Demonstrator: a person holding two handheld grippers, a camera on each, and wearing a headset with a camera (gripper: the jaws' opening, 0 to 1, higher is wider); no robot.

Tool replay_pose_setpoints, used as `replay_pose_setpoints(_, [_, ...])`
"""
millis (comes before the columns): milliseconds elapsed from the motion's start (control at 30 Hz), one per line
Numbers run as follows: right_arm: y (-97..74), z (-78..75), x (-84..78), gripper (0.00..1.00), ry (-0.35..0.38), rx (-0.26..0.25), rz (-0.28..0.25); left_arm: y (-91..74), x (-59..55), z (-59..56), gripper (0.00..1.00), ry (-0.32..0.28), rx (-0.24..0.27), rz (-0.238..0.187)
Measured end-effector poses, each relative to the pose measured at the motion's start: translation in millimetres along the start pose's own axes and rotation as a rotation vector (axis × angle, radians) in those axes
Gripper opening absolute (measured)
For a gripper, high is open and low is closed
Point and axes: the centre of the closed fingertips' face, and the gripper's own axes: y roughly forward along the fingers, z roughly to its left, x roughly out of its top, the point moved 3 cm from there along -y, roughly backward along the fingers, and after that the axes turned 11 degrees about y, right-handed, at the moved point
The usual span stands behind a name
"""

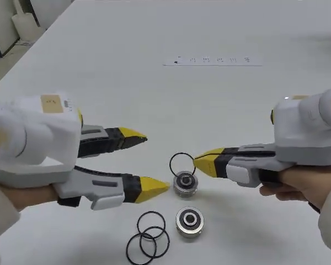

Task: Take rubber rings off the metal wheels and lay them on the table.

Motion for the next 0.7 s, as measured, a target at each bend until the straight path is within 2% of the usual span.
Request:
replay_pose_setpoints(267, [-3.4, 14.8, 9.3, 0.0, -0.011, 0.021, -0.026, -20.1, 0.1, -5.8, 0.62, 0.013, 0.017, 0.012])
replay_pose_setpoints(367, [-4.7, 22.2, 11.0, 0.0, -0.013, 0.032, -0.033, -29.5, -0.6, -5.8, 0.63, 0.011, 0.037, 0.015])
replay_pose_setpoints(533, [-7.1, 34.5, 10.4, 0.0, -0.005, 0.049, -0.042, -43.4, -2.0, -6.4, 0.65, -0.003, 0.069, 0.014])
replay_pose_setpoints(700, [-8.4, 42.9, 8.4, 0.0, -0.006, 0.064, -0.035, -53.9, -2.8, -13.0, 0.67, -0.006, 0.084, 0.012])
